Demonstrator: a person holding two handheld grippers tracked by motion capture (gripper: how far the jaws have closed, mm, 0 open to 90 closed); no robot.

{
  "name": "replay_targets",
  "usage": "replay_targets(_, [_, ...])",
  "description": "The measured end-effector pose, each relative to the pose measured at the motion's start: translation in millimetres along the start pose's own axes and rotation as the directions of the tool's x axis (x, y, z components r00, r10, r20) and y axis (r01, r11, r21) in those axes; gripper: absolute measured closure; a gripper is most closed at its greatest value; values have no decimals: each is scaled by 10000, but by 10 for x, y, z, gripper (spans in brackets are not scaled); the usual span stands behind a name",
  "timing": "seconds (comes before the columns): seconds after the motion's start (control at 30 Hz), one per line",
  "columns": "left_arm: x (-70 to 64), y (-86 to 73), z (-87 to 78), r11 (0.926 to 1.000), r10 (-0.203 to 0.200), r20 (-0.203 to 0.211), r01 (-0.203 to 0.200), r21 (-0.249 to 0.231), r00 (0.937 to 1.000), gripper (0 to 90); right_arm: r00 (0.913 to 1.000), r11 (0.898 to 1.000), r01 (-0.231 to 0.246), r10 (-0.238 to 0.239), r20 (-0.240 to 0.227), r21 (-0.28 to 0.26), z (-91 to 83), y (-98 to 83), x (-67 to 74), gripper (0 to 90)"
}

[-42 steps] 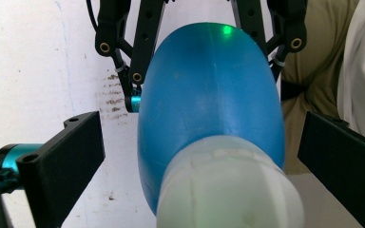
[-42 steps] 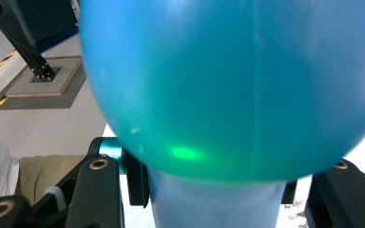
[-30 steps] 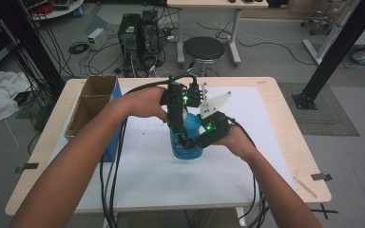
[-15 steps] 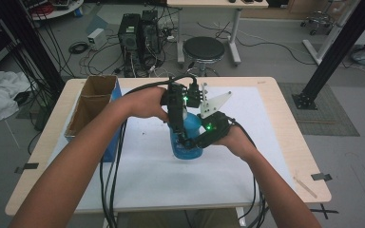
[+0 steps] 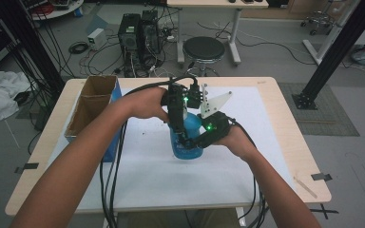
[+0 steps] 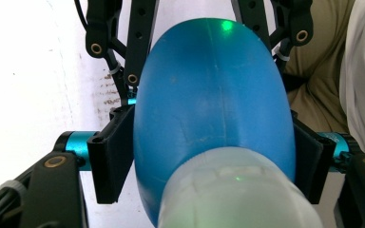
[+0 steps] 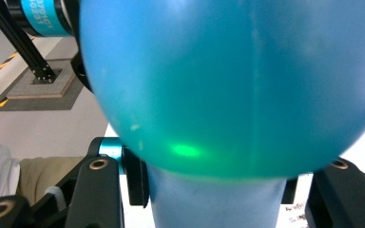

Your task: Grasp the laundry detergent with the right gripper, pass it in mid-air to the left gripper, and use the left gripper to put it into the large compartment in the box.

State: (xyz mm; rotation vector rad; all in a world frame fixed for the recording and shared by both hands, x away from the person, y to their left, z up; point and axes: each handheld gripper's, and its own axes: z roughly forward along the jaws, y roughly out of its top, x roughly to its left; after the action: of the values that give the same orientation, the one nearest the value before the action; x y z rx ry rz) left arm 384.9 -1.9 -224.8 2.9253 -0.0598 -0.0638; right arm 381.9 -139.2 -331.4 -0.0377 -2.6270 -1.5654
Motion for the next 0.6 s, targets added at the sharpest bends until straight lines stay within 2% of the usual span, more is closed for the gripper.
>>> replay_targets(0.23, [-17, 1, -11, 9999, 112, 13, -112, -71, 9999, 352, 10000, 10000, 61, -61, -17, 1, 1, -3, -3, 444])
replay_targets(0.6, [-37, 0, -28, 9996, 233, -22, -234, -169, 9997, 371, 9999, 9999, 105, -106, -28, -72, -6, 0, 6, 443])
